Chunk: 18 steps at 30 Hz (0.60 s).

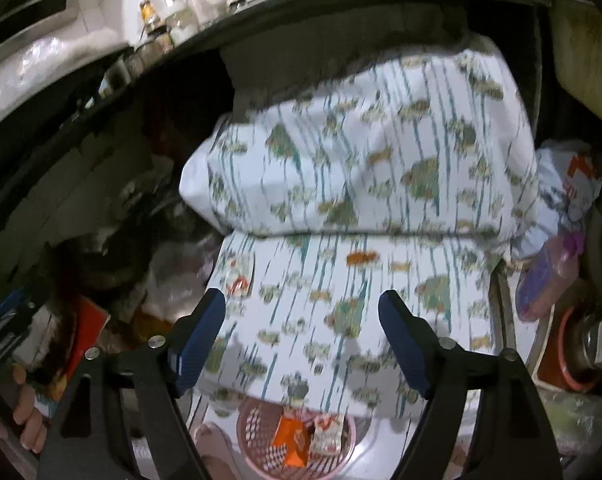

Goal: Collect trash
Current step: 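Raise both open tools back over the stool toward the packet and orange scrap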

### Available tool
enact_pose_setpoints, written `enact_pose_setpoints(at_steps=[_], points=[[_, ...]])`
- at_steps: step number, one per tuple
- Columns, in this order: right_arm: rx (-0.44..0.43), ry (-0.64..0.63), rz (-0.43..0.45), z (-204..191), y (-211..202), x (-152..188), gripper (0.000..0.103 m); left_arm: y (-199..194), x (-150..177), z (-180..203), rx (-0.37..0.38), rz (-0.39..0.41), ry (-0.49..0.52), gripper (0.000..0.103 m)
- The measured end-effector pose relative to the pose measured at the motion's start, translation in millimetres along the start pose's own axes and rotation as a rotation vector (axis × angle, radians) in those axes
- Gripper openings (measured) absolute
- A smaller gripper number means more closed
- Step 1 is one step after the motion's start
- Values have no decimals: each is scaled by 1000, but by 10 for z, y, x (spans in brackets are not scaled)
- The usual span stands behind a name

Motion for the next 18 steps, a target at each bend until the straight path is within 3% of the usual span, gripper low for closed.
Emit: enact_pose_setpoints(at_steps=[3,5,10,13,16,18], points=[[13,-26,11,12,75,-123,78,274,11,-3,43,-61,-36,103],[36,-64,16,10,158,-186,78,434,41,-8,30,-65,-36,103],[151,-160,31,39,512,-268,78,895,153,146,55,-96,1,103],[143,-131,-21,97,846,-253,74,1187,173,239,92,-139,16,103],[144,-76,-111,243,1256,-211,62,1394,185,269,99,-160,-5,103],[159,-44,-152,375,1484,-197,61,1549,198,304,96,-170,5,103]])
Point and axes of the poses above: each gripper's, at about its wrist camera, not at the fingertips, and y roughly the way its jaws point, z to its right, x to its underside, the point moved 5 cm from there along y, roughly the way its jaws point, and after that the axes turned 10 degrees about z, right-handed, at the moved point
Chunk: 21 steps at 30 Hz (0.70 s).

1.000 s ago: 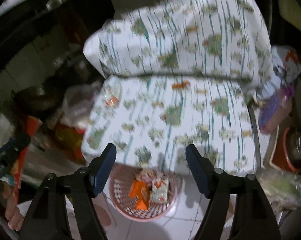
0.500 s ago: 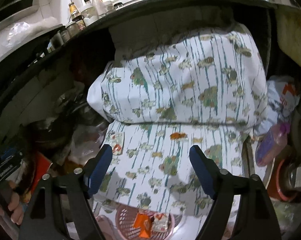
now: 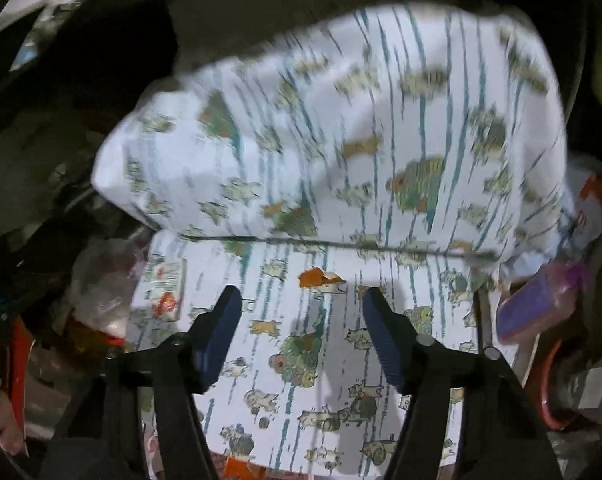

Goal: Collect trash
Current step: 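Raise both open tools back over the stool toward the packet and orange scrap, then close the right gripper on the orange scrap while the left gripper approaches the white packet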

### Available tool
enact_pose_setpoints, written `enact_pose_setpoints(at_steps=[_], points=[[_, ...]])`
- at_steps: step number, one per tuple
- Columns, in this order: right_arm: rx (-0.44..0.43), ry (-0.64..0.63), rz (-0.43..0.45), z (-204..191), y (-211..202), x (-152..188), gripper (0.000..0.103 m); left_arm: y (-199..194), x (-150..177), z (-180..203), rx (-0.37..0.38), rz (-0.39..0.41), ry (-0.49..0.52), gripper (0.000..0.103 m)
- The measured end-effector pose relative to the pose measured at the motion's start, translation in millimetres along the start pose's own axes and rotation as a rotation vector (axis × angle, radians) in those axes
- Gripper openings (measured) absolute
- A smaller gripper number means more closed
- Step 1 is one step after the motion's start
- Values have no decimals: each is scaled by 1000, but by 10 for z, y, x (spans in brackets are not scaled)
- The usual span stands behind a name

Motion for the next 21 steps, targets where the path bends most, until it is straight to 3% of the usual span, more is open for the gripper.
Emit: enact_pose_setpoints(at_steps=[4,8,15,18,21], points=[[7,56,-36,198,413,-75,62,342,-2,85,15,-27,57,103],[-14,126,-43,341,750,-158,68,831,132,70,48,-155,22,85],[-25,138,-85,421,1210,-190,68,1430,331,140,57,-263,-18,85],[-52,100,-121,362,1387,-91,68,1648,404,216,64,-277,-29,86],[-23,124,-185,404,1626,76,68,1897,559,312,62,-309,-20,86]])
Point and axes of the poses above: each gripper's, at about its wrist camera, not at the fingertips, and y roughly the way its jaws point, z to its right, x to its underside, the point moved 5 cm from there along y, roughly the way its jaws point, and after that the axes turned 10 degrees about z, right-handed, at the moved point
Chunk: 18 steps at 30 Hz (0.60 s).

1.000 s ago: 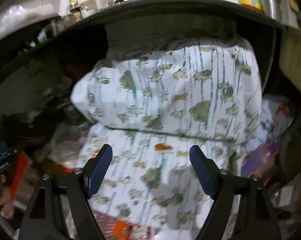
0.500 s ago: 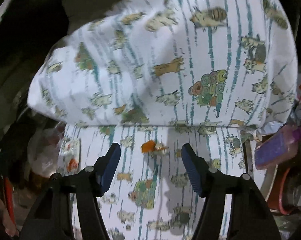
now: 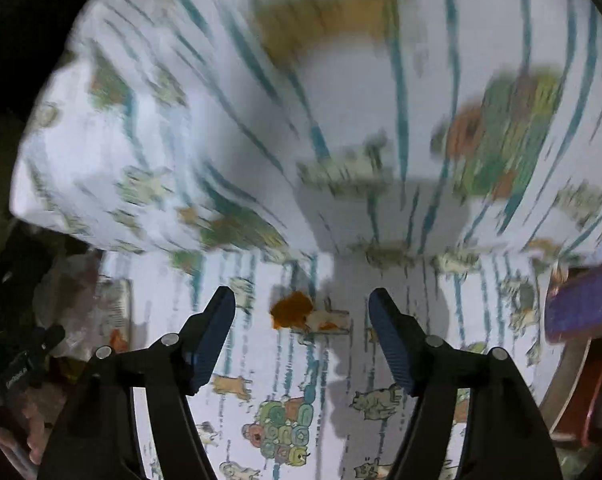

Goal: Collect trash
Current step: 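Close the right gripper on the orange scrap while the left gripper approaches the white packet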

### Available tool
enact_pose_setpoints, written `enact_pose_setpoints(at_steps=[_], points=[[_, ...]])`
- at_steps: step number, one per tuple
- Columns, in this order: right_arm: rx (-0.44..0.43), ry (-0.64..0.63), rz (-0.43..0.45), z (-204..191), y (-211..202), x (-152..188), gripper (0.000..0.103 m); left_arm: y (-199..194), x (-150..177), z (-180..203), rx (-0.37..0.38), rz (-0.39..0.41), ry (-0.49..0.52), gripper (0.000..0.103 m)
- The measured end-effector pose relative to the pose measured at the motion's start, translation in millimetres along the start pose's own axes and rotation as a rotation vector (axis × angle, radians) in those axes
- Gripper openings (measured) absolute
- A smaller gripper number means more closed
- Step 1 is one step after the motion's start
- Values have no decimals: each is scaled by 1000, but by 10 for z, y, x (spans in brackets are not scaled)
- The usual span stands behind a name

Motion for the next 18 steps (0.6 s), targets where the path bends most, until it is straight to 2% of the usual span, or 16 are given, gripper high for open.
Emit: enact_pose_setpoints(at_steps=[4,8,9,11,13,15,18], points=[[34,76,-51,178,281,173,59,282,62,40,-57,-40,12,86],[27,68,-65,240,418,222,59,442,115,93,-45,-69,8,87],[37,43,-73,227,437,229,59,479,127,100,-55,-76,25,87],[-3,45,-82,184,453,246,58,525,137,77,-103,-74,45,87],[-32,84,-93,181,475,264,55,553,137,-8,-125,-69,-12,87],[-24,102,-94,190,491,282,48,601,150,-77,-79,-87,-96,87],[3,80,-94,173,523,316,43,648,173,-74,-83,-93,-83,87]])
Point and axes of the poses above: each gripper's, at about its wrist camera, not at the fingertips, and y roughly the way its jaws point, z to its right, x to its underside, the point moved 5 cm from there along y, roughly the way its jaws point, and after that the axes turned 10 degrees about z, right-handed, at the moved point
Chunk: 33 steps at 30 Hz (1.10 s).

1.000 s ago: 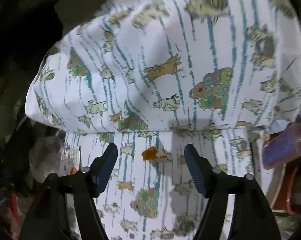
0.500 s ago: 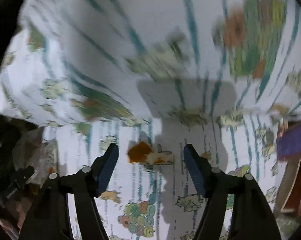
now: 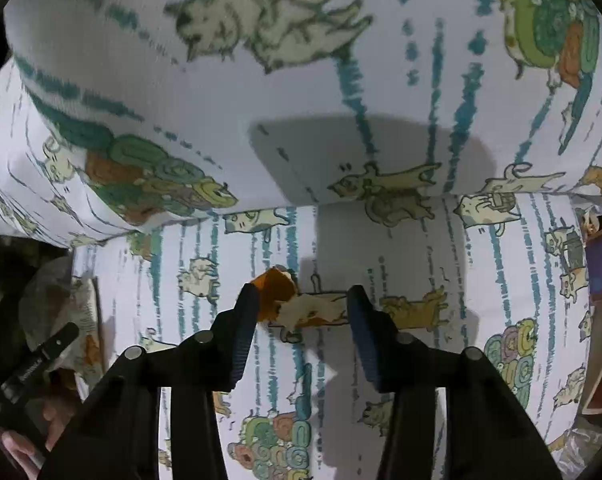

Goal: Collect trash
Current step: 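Close the right gripper on the orange scrap while the left gripper approaches the white packet, then close the left gripper on the white sauce packet and lift it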

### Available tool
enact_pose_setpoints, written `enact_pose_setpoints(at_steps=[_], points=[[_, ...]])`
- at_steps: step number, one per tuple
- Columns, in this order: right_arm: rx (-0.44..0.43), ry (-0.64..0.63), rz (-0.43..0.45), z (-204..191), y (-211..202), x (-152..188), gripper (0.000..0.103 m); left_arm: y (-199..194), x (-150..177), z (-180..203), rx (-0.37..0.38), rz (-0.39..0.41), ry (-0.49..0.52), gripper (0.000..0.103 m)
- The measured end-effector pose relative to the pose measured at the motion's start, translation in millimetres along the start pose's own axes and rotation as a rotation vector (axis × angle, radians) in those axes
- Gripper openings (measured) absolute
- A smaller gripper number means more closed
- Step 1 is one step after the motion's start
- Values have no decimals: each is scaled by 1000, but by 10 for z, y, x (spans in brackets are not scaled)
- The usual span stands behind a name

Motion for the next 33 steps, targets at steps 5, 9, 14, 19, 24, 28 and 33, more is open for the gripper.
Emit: enact_pose_setpoints(at_steps=[5,9,14,19,24,28,33], points=[[15,-72,18,-108,5,33,34,35,51,113,-7,16,92,84],[-11,-90,32,-191,-80,15,31,43,93,208,53,-11,108,64],[-14,-102,45,-181,-180,3,31,-14,81,311,74,3,144,76],[-10,-110,39,-142,-209,-16,31,-55,130,365,71,-16,169,88],[-6,-116,35,-212,-132,0,31,-4,169,426,71,-24,210,88],[2,-117,20,-246,-118,-5,31,34,182,444,60,-18,239,88],[-11,-140,36,-308,-187,-27,31,116,156,373,75,-7,223,69]])
Point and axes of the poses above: each gripper's, at about its wrist camera, not at the fingertips, and y roughly the way its jaws point, z to its right, x to its underside, the point moved 5 cm from there along y, roughly the way its jaws point, and after that the axes turned 10 degrees about z, right-handed, at the moved point
